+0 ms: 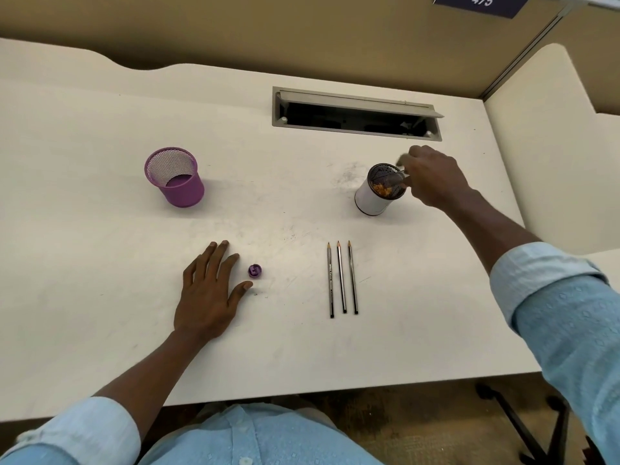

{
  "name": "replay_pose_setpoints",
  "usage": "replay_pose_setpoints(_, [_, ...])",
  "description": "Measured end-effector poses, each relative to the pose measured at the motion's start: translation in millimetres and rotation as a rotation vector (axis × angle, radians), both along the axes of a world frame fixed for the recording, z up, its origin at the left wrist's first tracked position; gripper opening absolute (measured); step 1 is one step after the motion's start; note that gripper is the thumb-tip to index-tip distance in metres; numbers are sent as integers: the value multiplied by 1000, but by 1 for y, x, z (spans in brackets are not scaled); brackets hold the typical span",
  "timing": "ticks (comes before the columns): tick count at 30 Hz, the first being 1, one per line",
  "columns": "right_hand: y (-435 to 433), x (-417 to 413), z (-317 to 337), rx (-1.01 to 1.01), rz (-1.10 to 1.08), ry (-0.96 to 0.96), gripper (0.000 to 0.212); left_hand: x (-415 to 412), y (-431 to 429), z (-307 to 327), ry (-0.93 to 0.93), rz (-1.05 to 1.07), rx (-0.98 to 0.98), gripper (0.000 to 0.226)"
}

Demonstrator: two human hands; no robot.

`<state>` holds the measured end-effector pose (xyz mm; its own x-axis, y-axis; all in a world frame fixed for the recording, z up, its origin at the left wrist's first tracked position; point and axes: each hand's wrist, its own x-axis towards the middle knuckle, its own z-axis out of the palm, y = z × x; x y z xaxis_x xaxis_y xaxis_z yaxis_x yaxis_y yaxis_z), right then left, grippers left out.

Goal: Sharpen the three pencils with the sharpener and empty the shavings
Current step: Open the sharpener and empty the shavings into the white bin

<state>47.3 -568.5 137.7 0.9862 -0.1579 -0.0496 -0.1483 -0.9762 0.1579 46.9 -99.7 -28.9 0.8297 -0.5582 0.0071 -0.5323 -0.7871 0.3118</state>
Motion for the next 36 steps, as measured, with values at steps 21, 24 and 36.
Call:
replay_pose_setpoints(21, [-11, -13, -14, 364, -148, -148, 60, -1, 0, 3, -3, 4, -1, 67])
replay_pose_setpoints(24, [-9, -16, -16, 492, -227, -239, 69, -1, 0, 3, 1, 7, 0, 66])
replay_pose_setpoints(36, [30, -49, -31, 936, -421, -616, 63, -1, 0, -1, 0, 14, -23, 65])
